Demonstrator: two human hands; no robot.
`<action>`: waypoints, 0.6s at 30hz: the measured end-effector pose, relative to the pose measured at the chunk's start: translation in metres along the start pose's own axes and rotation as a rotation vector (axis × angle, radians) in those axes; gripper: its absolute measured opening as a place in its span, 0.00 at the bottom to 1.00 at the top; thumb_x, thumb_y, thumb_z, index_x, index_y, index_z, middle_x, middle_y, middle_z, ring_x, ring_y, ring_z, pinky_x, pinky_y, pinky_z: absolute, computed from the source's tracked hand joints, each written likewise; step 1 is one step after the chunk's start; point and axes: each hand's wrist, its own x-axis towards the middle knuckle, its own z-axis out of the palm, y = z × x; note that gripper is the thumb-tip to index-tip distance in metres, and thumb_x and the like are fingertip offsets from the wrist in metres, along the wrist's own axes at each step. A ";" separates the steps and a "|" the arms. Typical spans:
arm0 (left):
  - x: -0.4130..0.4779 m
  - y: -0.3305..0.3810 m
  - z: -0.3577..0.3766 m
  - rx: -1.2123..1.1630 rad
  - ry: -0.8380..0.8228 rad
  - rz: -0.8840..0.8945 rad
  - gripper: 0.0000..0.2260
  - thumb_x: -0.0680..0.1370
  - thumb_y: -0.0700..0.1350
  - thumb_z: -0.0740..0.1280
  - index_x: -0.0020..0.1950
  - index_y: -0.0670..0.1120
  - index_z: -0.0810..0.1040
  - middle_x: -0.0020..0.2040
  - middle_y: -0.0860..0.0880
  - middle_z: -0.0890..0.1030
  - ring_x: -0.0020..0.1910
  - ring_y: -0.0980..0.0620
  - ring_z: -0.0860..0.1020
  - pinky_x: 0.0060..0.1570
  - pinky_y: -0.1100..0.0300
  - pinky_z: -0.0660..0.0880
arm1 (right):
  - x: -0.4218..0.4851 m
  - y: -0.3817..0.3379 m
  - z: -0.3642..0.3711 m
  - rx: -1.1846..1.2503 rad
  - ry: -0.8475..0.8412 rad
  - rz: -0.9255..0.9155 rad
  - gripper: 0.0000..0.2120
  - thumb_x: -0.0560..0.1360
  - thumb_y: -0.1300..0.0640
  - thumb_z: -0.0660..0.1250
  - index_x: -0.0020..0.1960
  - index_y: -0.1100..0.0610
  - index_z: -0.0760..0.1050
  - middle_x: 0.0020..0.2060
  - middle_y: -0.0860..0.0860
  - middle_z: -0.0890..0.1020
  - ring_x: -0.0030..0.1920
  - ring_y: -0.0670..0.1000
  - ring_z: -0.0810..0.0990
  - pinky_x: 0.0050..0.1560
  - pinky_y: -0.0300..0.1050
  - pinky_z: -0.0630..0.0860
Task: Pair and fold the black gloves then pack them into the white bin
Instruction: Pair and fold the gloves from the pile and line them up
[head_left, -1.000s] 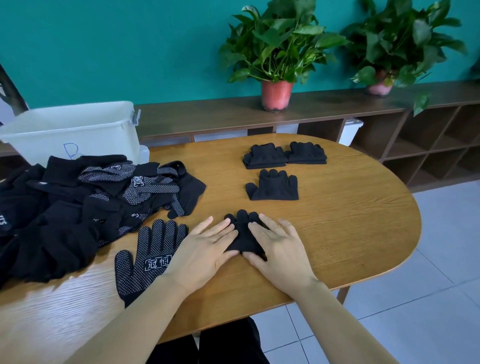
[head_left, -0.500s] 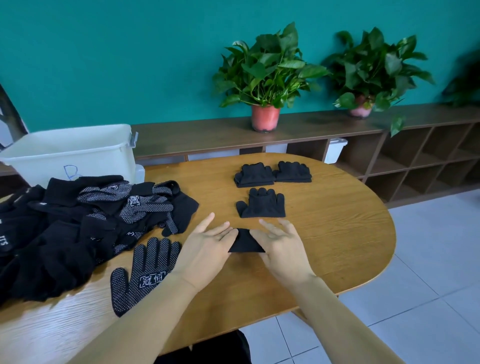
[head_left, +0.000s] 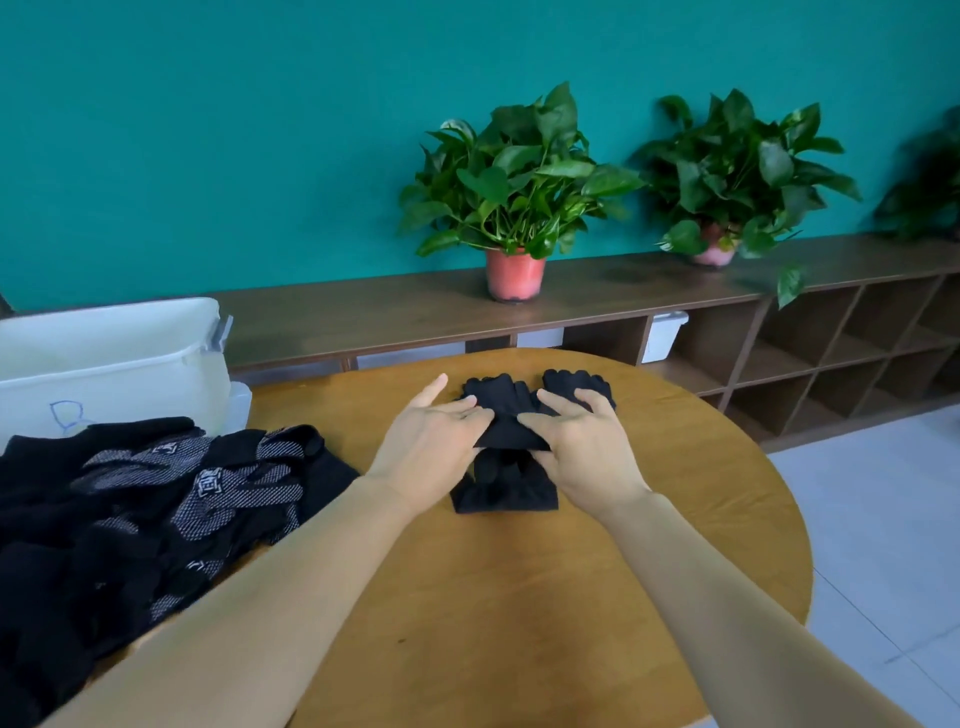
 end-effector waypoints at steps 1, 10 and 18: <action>0.011 -0.004 0.004 0.004 -0.015 0.001 0.17 0.80 0.43 0.67 0.68 0.44 0.76 0.64 0.45 0.80 0.69 0.55 0.73 0.74 0.57 0.41 | 0.008 0.005 0.003 -0.005 -0.014 0.011 0.19 0.64 0.61 0.80 0.54 0.58 0.84 0.50 0.60 0.85 0.61 0.55 0.81 0.65 0.57 0.70; 0.016 -0.007 0.073 -0.006 -0.019 0.002 0.28 0.70 0.38 0.76 0.70 0.44 0.75 0.65 0.49 0.79 0.69 0.52 0.73 0.73 0.47 0.54 | 0.004 0.021 0.055 -0.177 -0.020 -0.083 0.32 0.59 0.68 0.78 0.62 0.64 0.79 0.57 0.59 0.83 0.67 0.59 0.76 0.63 0.60 0.75; -0.021 0.002 0.120 -0.077 -0.131 0.030 0.31 0.65 0.42 0.81 0.66 0.41 0.78 0.63 0.47 0.80 0.63 0.52 0.78 0.69 0.47 0.60 | -0.031 0.024 0.096 -0.228 -0.094 -0.111 0.30 0.62 0.66 0.75 0.64 0.66 0.77 0.59 0.60 0.81 0.69 0.59 0.73 0.67 0.58 0.66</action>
